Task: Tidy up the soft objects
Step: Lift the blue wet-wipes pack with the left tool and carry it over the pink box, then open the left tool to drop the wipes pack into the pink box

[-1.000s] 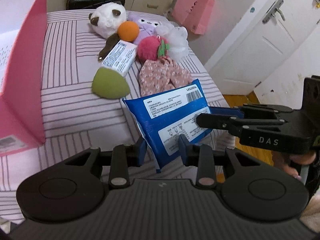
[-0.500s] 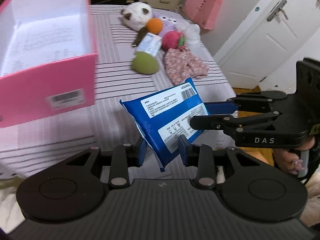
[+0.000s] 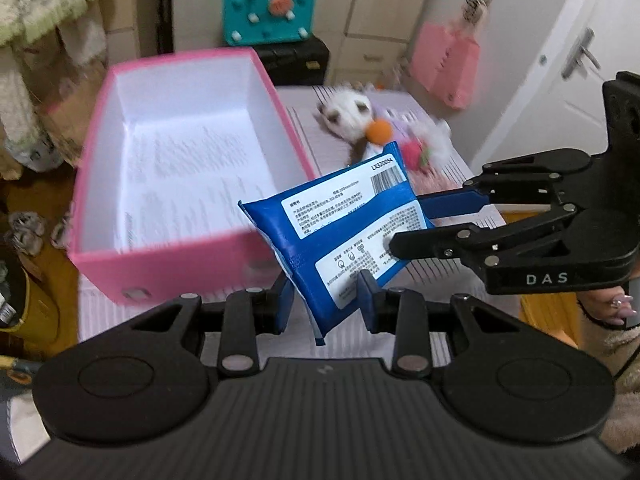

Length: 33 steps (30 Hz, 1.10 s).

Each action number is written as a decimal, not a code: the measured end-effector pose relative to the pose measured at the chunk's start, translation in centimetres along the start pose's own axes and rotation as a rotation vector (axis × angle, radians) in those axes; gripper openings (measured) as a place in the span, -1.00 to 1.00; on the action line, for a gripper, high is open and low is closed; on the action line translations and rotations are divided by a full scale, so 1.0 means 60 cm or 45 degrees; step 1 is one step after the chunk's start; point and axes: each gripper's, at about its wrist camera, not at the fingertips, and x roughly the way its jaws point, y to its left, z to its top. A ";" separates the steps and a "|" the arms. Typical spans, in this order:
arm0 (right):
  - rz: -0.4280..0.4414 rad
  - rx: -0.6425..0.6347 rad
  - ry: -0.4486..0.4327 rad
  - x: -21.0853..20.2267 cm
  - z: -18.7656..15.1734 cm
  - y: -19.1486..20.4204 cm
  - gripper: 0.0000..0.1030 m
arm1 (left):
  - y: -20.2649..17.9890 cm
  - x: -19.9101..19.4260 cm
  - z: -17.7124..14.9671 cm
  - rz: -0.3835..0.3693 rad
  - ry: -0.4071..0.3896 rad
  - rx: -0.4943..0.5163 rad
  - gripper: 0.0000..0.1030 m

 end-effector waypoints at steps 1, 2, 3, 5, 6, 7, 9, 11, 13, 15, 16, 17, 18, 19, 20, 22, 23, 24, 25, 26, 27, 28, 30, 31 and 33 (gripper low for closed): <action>-0.002 -0.017 -0.005 0.003 0.014 0.002 -0.15 | 0.008 -0.001 0.008 0.004 -0.022 -0.003 -0.36; -0.004 -0.034 -0.011 0.006 0.029 0.003 -0.12 | 0.016 0.000 0.019 0.013 -0.044 0.001 -0.36; -0.008 -0.047 -0.017 0.011 0.044 0.004 -0.09 | 0.024 0.004 0.029 0.025 -0.059 -0.005 -0.36; -0.032 -0.097 -0.055 0.023 0.074 0.007 -0.08 | 0.043 0.018 0.054 0.037 -0.069 -0.025 -0.36; -0.049 -0.114 -0.075 0.032 0.088 0.008 -0.08 | 0.053 0.024 0.067 0.037 -0.075 -0.037 -0.36; -0.063 -0.116 -0.091 0.042 0.102 0.005 -0.07 | 0.061 0.030 0.080 0.036 -0.082 -0.048 -0.36; -0.079 -0.096 -0.113 0.062 0.129 -0.011 -0.07 | 0.076 0.045 0.109 0.035 -0.098 -0.057 -0.36; -0.100 -0.078 -0.128 0.086 0.158 -0.031 -0.07 | 0.089 0.066 0.136 0.044 -0.103 -0.080 -0.36; -0.111 -0.081 -0.132 0.107 0.182 -0.047 -0.07 | 0.108 0.085 0.158 0.050 -0.098 -0.117 -0.36; -0.097 -0.070 -0.125 0.128 0.205 -0.066 -0.12 | 0.133 0.106 0.178 0.047 -0.078 -0.160 -0.36; -0.087 -0.058 -0.119 0.139 0.213 -0.077 -0.20 | 0.145 0.116 0.188 0.055 -0.069 -0.182 -0.36; -0.073 -0.047 -0.112 0.149 0.221 -0.087 -0.24 | 0.157 0.126 0.195 0.064 -0.060 -0.190 -0.36; -0.061 -0.043 -0.105 0.159 0.228 -0.094 -0.33 | 0.170 0.134 0.203 0.069 -0.054 -0.218 -0.36; -0.050 -0.030 -0.096 0.170 0.234 -0.103 -0.42 | 0.185 0.144 0.211 0.071 -0.045 -0.251 -0.36; -0.039 -0.020 -0.081 0.181 0.242 -0.111 -0.45 | 0.200 0.154 0.219 0.068 -0.029 -0.272 -0.36; -0.023 -0.001 -0.050 0.205 0.255 -0.124 -0.55 | 0.230 0.174 0.232 0.057 -0.001 -0.332 -0.36; -0.019 0.007 -0.034 0.214 0.258 -0.130 -0.56 | 0.240 0.183 0.237 0.053 0.012 -0.349 -0.35; -0.018 0.014 -0.012 0.227 0.265 -0.134 -0.56 | 0.251 0.194 0.242 0.056 0.016 -0.382 -0.35; -0.023 0.021 0.002 0.237 0.269 -0.136 -0.56 | 0.259 0.206 0.246 0.068 0.018 -0.404 -0.34; -0.028 0.021 0.023 0.250 0.275 -0.139 -0.56 | 0.261 0.219 0.251 0.082 0.030 -0.398 -0.32; -0.032 0.023 0.040 0.259 0.280 -0.140 -0.56 | 0.265 0.230 0.255 0.092 0.034 -0.402 -0.32; -0.047 0.035 0.052 0.269 0.283 -0.141 -0.55 | 0.270 0.241 0.258 0.093 0.040 -0.415 -0.31; -0.104 0.023 0.075 0.289 0.289 -0.139 -0.55 | 0.277 0.258 0.263 0.085 0.065 -0.422 -0.31; -0.135 0.020 0.084 0.297 0.291 -0.136 -0.55 | 0.283 0.265 0.264 0.084 0.077 -0.437 -0.31; -0.177 -0.001 0.110 0.309 0.292 -0.131 -0.55 | 0.295 0.273 0.263 0.084 0.104 -0.455 -0.30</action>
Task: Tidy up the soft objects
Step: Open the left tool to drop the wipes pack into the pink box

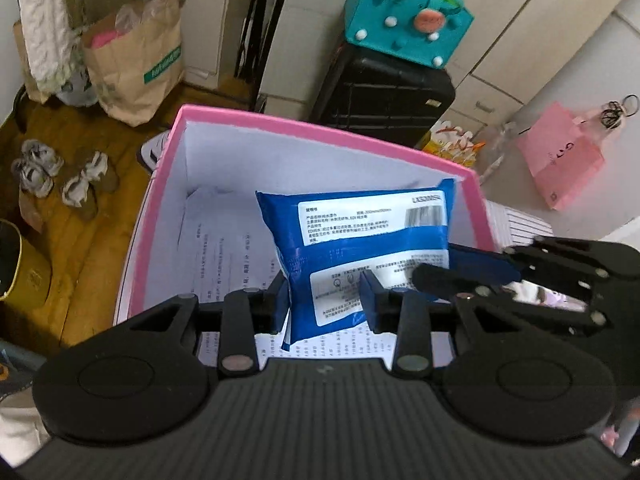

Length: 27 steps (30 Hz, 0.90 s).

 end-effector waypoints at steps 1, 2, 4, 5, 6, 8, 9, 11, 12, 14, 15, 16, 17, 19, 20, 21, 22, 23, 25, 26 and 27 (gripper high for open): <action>-0.005 -0.004 0.005 0.002 0.001 0.003 -0.55 | 0.006 0.002 0.001 -0.004 0.009 -0.010 -0.30; -0.009 -0.013 0.004 0.003 0.000 0.006 -0.55 | 0.011 0.003 0.002 -0.007 0.017 -0.009 -0.30; -0.016 -0.053 -0.005 -0.001 -0.003 0.017 -0.55 | 0.015 0.009 0.002 -0.006 0.028 -0.002 -0.35; -0.022 -0.087 -0.005 -0.003 -0.006 0.024 -0.55 | 0.014 0.016 0.002 -0.017 0.038 0.007 -0.35; -0.023 -0.106 -0.005 -0.005 -0.008 0.028 -0.55 | 0.011 0.024 0.001 -0.033 0.060 0.006 -0.35; -0.005 -0.124 0.011 -0.005 -0.010 0.034 -0.56 | 0.003 0.038 -0.001 -0.041 0.093 0.010 -0.40; -0.007 -0.130 0.017 0.001 -0.003 0.035 -0.56 | -0.002 0.040 -0.004 -0.025 0.085 0.009 -0.40; -0.037 -0.143 0.034 0.007 -0.002 0.038 -0.56 | -0.014 0.031 -0.010 0.050 0.034 0.056 -0.40; -0.044 -0.141 0.037 0.006 -0.005 0.036 -0.55 | -0.019 0.023 -0.013 0.091 0.000 0.088 -0.37; -0.039 -0.134 0.041 -0.004 -0.015 0.031 -0.55 | -0.031 0.004 -0.020 0.151 -0.051 0.162 -0.33; -0.032 -0.131 0.034 -0.014 -0.021 0.028 -0.55 | -0.037 -0.008 -0.024 0.162 -0.059 0.191 -0.33; -0.024 -0.130 0.024 -0.023 -0.024 0.028 -0.55 | -0.042 -0.020 -0.028 0.165 -0.064 0.213 -0.31; -0.012 -0.127 0.012 -0.035 -0.028 0.027 -0.55 | -0.045 -0.033 -0.031 0.165 -0.070 0.234 -0.28; 0.025 -0.105 -0.008 -0.060 -0.037 0.024 -0.55 | -0.056 -0.062 -0.043 0.182 -0.090 0.276 -0.08; 0.053 -0.091 -0.012 -0.071 -0.040 0.022 -0.54 | -0.061 -0.077 -0.050 0.194 -0.096 0.298 -0.05; 0.077 -0.077 -0.013 -0.082 -0.043 0.020 -0.53 | -0.068 -0.090 -0.056 0.202 -0.099 0.319 -0.01; 0.098 -0.064 -0.017 -0.095 -0.046 0.016 -0.53 | -0.076 -0.106 -0.065 0.209 -0.102 0.345 0.03; 0.109 -0.058 -0.020 -0.105 -0.049 0.015 -0.50 | -0.083 -0.119 -0.071 0.212 -0.105 0.363 0.05; 0.132 -0.050 -0.027 -0.131 -0.057 0.014 -0.42 | -0.099 -0.143 -0.085 0.211 -0.100 0.391 0.10; 0.142 -0.047 -0.029 -0.140 -0.062 0.015 -0.40 | -0.106 -0.154 -0.091 0.203 -0.092 0.406 0.11; 0.152 -0.044 -0.030 -0.151 -0.066 0.016 -0.39 | -0.114 -0.166 -0.099 0.192 -0.085 0.421 0.13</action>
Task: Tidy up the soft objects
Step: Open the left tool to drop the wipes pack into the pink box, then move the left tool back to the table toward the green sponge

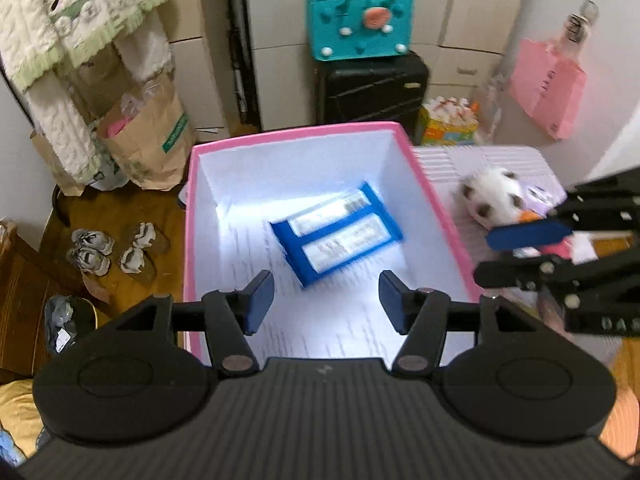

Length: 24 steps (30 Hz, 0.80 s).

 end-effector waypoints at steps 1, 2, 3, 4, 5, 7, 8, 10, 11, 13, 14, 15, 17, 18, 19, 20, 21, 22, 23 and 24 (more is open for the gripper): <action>0.011 0.003 0.000 -0.011 -0.005 0.002 -0.37 | -0.007 -0.012 -0.004 -0.011 0.002 0.009 0.15; 0.019 0.006 -0.002 -0.024 -0.010 0.005 -0.36 | -0.015 -0.026 -0.008 -0.022 0.003 0.021 0.17; 0.025 0.004 -0.003 -0.035 -0.016 0.008 -0.33 | -0.023 -0.038 -0.012 -0.030 0.004 0.033 0.18; 0.033 0.001 -0.003 -0.048 -0.022 0.013 -0.30 | -0.032 -0.051 -0.017 -0.038 0.003 0.046 0.20; 0.041 -0.003 -0.003 -0.059 -0.028 0.015 -0.28 | -0.045 -0.063 -0.023 -0.043 0.000 0.062 0.20; 0.052 -0.014 0.001 -0.082 -0.040 0.024 -0.25 | -0.065 -0.085 -0.034 -0.048 -0.010 0.097 0.23; 0.053 -0.023 0.001 -0.094 -0.048 0.030 -0.24 | -0.074 -0.096 -0.040 -0.048 -0.015 0.121 0.24; 0.059 -0.048 -0.009 -0.118 -0.063 0.040 -0.18 | -0.094 -0.115 -0.056 -0.039 -0.031 0.173 0.29; 0.064 -0.066 -0.016 -0.132 -0.072 0.046 -0.17 | -0.104 -0.125 -0.065 -0.030 -0.043 0.202 0.31; 0.066 -0.095 -0.028 -0.156 -0.090 0.056 -0.13 | -0.122 -0.141 -0.083 -0.014 -0.064 0.248 0.38; 0.064 -0.109 -0.038 -0.169 -0.100 0.061 -0.11 | -0.131 -0.148 -0.092 -0.010 -0.071 0.268 0.39; 0.059 -0.119 -0.046 -0.181 -0.108 0.064 -0.09 | -0.139 -0.152 -0.100 -0.010 -0.075 0.284 0.41; 0.046 -0.136 -0.068 -0.205 -0.126 0.069 -0.06 | -0.156 -0.158 -0.115 -0.015 -0.079 0.309 0.43; 0.037 -0.144 -0.078 -0.214 -0.135 0.071 -0.03 | -0.164 -0.159 -0.122 -0.020 -0.079 0.320 0.43; 0.028 -0.151 -0.088 -0.223 -0.145 0.072 0.00 | -0.171 -0.159 -0.128 -0.029 -0.079 0.333 0.43; 0.023 -0.155 -0.098 -0.232 -0.156 0.072 0.01 | -0.177 -0.158 -0.134 -0.042 -0.079 0.345 0.43; 0.022 -0.156 -0.106 -0.238 -0.167 0.071 0.02 | -0.183 -0.157 -0.139 -0.056 -0.082 0.353 0.44; 0.022 -0.154 -0.112 -0.243 -0.178 0.070 0.02 | -0.187 -0.154 -0.146 -0.072 -0.084 0.355 0.44; 0.020 -0.147 -0.120 -0.246 -0.190 0.068 0.02 | -0.191 -0.153 -0.152 -0.081 -0.083 0.353 0.44; 0.019 -0.140 -0.125 -0.248 -0.202 0.066 0.02 | -0.195 -0.150 -0.158 -0.089 -0.079 0.355 0.44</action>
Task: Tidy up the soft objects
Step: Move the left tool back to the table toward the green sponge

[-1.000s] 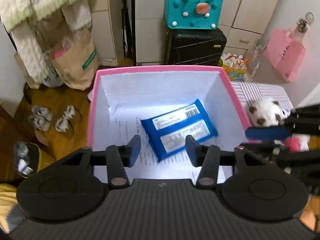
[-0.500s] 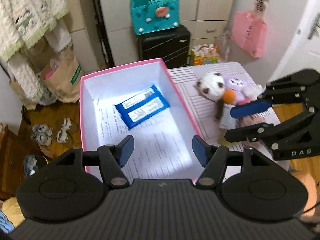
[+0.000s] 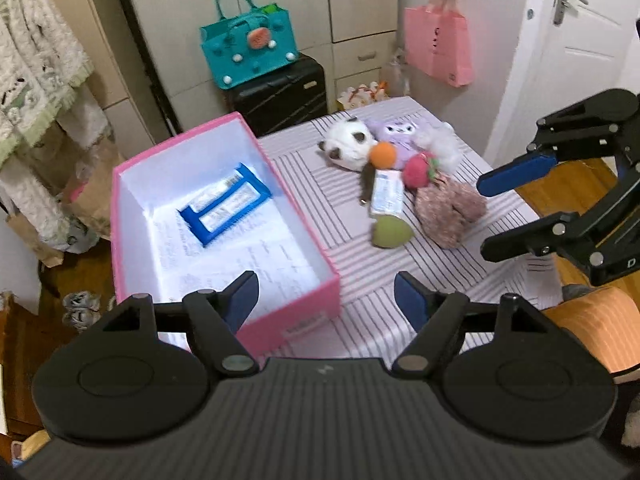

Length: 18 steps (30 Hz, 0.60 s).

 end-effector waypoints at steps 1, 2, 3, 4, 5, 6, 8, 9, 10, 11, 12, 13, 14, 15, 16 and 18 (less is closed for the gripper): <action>0.000 0.007 -0.002 -0.002 -0.011 -0.001 0.02 | -0.005 0.003 -0.005 -0.010 0.002 0.003 0.44; -0.001 0.015 -0.004 -0.005 -0.023 -0.002 0.02 | -0.010 0.005 -0.009 -0.018 0.001 0.005 0.44; -0.002 0.024 -0.003 -0.007 -0.034 -0.004 0.02 | -0.015 0.008 -0.013 -0.024 0.002 0.009 0.44; -0.004 0.031 -0.001 -0.008 -0.043 -0.005 0.03 | -0.021 0.011 -0.017 -0.028 0.004 0.013 0.44; -0.005 0.036 0.001 -0.010 -0.054 -0.007 0.03 | -0.027 0.013 -0.020 -0.032 0.003 0.018 0.44; -0.008 0.039 0.003 -0.012 -0.063 -0.008 0.05 | -0.033 0.016 -0.023 -0.038 0.003 0.027 0.44; -0.012 0.050 0.005 -0.016 -0.081 -0.010 0.09 | -0.047 0.021 -0.028 -0.057 0.001 0.049 0.44; -0.013 0.054 0.005 -0.017 -0.090 -0.012 0.11 | -0.054 0.023 -0.030 -0.068 -0.002 0.059 0.44; -0.016 0.058 0.006 -0.018 -0.098 -0.015 0.12 | -0.061 0.026 -0.031 -0.078 -0.003 0.074 0.44; -0.025 0.062 0.007 -0.018 -0.107 -0.017 0.13 | -0.069 0.029 -0.031 -0.085 -0.009 0.094 0.44; -0.037 0.065 0.010 -0.018 -0.116 -0.018 0.15 | -0.076 0.032 -0.031 -0.084 -0.019 0.113 0.44; -0.048 0.067 0.014 -0.016 -0.123 -0.021 0.18 | -0.084 0.036 -0.031 -0.079 -0.028 0.131 0.44; -0.058 0.075 0.017 -0.014 -0.130 -0.026 0.21 | -0.090 0.040 -0.032 -0.075 -0.036 0.143 0.44; -0.070 0.084 0.018 -0.012 -0.136 -0.031 0.25 | -0.096 0.044 -0.031 -0.077 -0.043 0.153 0.44; -0.086 0.091 0.015 -0.010 -0.144 -0.036 0.28 | -0.102 0.050 -0.031 -0.090 -0.049 0.164 0.44; -0.123 0.097 0.008 -0.005 -0.158 -0.047 0.32 | -0.110 0.062 -0.030 -0.118 -0.047 0.170 0.44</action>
